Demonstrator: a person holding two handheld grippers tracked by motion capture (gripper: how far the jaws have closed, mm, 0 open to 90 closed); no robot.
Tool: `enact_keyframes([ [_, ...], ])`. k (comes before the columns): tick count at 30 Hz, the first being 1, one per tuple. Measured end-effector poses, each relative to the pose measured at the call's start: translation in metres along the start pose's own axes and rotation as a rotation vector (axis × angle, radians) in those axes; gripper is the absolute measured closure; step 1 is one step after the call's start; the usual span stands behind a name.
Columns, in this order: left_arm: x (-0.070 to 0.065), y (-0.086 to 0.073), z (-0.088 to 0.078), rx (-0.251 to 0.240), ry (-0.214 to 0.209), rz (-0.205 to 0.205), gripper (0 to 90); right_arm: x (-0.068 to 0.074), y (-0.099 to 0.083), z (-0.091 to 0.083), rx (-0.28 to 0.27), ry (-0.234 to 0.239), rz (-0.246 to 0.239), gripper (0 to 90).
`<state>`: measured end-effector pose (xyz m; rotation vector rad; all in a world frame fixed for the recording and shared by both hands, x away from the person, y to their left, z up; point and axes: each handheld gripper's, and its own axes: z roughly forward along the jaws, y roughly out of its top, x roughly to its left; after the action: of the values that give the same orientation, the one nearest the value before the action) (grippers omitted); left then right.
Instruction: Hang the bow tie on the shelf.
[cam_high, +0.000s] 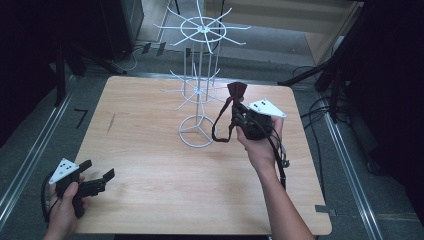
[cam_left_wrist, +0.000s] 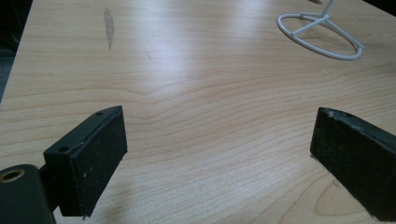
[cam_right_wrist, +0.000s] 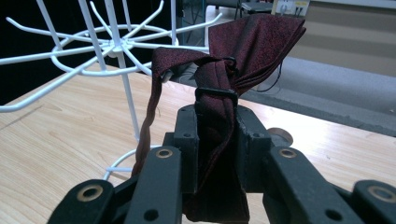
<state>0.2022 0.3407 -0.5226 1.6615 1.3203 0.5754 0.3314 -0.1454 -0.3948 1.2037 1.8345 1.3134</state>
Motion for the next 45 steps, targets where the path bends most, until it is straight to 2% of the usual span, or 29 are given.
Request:
enact_keyframes([
  [6, 0.0, 0.0, 0.0, 0.0, -0.001, 0.0, 4.4, 0.004, -0.005, 0.012, 0.021, 0.006, 0.005, 74.5],
  [36, 0.0, 0.0, 0.0, -0.001, -0.002, 0.0, 4.4, 0.022, -0.034, 0.051, 0.088, 0.016, -0.006, 74.1],
  [45, 0.0, 0.0, 0.0, 0.0, -0.005, 0.0, 4.4, 0.02, -0.042, 0.06, 0.11, 0.02, 0.011, 73.3],
])
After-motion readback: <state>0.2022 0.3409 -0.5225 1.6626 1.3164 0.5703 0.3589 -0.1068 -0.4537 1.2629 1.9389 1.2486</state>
